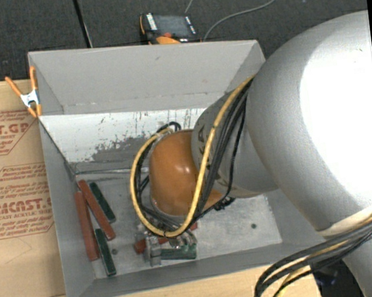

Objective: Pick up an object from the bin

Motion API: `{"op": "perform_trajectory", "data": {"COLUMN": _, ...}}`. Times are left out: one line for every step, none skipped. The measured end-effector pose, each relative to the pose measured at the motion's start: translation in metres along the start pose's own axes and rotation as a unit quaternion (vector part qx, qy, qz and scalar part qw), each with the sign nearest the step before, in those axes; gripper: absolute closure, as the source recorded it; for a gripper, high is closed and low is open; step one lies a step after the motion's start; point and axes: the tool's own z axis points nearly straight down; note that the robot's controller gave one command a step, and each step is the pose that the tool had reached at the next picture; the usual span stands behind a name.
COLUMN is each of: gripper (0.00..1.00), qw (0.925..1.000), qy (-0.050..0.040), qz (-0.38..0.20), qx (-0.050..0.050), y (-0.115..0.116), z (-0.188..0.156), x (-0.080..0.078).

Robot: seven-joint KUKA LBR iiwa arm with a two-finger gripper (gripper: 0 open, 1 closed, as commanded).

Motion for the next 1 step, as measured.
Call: {"op": "perform_trajectory", "data": {"gripper": 1.00, "qw": 0.9996, "qy": -0.0062, "qz": 0.027, "qx": -0.001, "y": 0.0166, "z": -0.1469, "x": -0.0102}}
